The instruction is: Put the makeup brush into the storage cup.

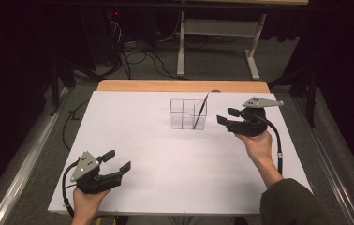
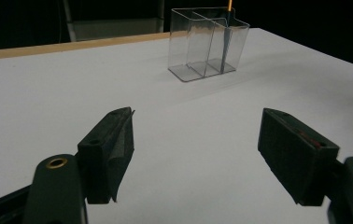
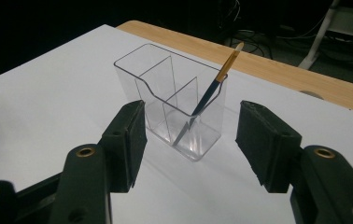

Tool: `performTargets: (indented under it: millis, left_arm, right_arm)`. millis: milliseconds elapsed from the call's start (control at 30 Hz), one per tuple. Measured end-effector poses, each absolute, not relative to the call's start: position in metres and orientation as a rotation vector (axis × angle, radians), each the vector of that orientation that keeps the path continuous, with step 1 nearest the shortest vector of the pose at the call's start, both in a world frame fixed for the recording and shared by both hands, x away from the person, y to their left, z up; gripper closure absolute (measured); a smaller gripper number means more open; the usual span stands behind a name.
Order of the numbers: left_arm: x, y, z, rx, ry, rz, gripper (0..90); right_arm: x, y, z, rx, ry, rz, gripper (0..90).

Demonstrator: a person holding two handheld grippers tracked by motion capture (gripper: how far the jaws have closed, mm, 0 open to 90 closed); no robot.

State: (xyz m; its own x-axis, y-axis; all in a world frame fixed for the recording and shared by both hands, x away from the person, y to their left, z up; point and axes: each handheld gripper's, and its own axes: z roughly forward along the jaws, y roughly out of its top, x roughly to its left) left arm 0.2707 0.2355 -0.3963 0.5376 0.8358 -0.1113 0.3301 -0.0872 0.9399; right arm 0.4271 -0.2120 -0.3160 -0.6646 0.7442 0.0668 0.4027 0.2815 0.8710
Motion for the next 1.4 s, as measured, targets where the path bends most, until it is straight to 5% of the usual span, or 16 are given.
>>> performTargets:
  millis: [1400]
  left_arm:
    - [0.271,0.236,-0.397,1.661,1.006,0.565,27.2]
  right_arm:
    - [0.392,-0.235,-0.311,1.003,2.216,1.383,43.6]
